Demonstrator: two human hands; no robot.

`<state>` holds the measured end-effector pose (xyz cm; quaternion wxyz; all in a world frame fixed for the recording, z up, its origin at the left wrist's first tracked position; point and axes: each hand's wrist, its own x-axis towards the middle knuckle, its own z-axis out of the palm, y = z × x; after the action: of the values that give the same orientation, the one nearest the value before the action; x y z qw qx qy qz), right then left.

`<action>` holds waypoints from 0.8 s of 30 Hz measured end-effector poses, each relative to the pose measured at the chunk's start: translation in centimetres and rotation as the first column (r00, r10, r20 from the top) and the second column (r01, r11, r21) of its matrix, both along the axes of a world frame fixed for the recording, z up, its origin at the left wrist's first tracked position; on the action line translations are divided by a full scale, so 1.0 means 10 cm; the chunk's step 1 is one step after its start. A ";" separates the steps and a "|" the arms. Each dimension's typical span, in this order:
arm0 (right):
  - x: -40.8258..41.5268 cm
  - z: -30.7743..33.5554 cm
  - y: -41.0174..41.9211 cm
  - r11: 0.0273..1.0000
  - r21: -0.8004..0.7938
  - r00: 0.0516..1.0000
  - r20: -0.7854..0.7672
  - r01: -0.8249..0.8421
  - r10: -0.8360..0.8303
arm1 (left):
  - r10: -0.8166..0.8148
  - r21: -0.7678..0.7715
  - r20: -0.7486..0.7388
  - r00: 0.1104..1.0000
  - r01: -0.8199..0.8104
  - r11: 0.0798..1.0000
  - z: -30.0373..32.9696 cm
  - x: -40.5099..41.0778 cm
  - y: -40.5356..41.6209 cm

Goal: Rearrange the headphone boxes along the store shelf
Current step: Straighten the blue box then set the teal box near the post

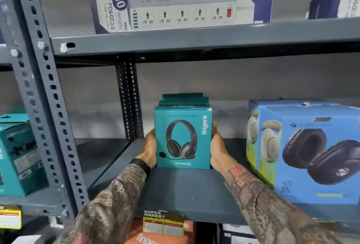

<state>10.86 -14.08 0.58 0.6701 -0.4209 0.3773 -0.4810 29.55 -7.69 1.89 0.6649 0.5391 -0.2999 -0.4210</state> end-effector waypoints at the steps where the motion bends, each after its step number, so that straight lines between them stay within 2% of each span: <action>1: 0.01 0.01 0.01 1.000 0.005 1.000 -0.016 0.022 -0.021 | -0.010 0.003 0.007 1.000 0.010 1.000 0.00 0.01 0.00; 6: 0.01 0.03 0.09 0.990 -0.017 0.987 -0.077 0.137 -0.138 | 0.004 0.036 0.033 0.999 -0.005 0.999 0.02 0.03 0.07; 8: -0.02 0.04 0.15 0.986 -0.022 0.980 -0.102 0.167 -0.168 | 0.027 0.052 -0.001 1.000 -0.027 0.998 0.02 0.00 0.11; 11: -0.06 0.01 0.24 0.982 -0.021 0.973 -0.129 0.190 -0.191 | 0.073 0.070 -0.033 0.997 -0.071 0.995 0.02 -0.07 0.21; 15: -0.11 -0.04 0.43 0.971 -0.063 0.956 -0.173 0.229 -0.237 | 0.049 0.058 0.009 0.999 -0.049 0.997 -0.02 -0.15 0.46; 20: -0.19 -0.05 0.78 0.962 -0.081 0.940 -0.207 0.260 -0.272 | 0.102 0.023 -0.005 0.995 -0.102 0.995 -0.10 -0.17 0.76; 24: -0.25 -0.10 0.97 0.959 -0.086 0.940 -0.190 0.270 -0.282 | 0.146 0.035 -0.024 0.989 -0.145 0.989 -0.19 -0.20 0.94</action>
<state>8.36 -4.35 -0.39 0.5420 -0.4297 0.4838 -0.5362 27.55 1.67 0.03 0.6889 0.5649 -0.2439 -0.3832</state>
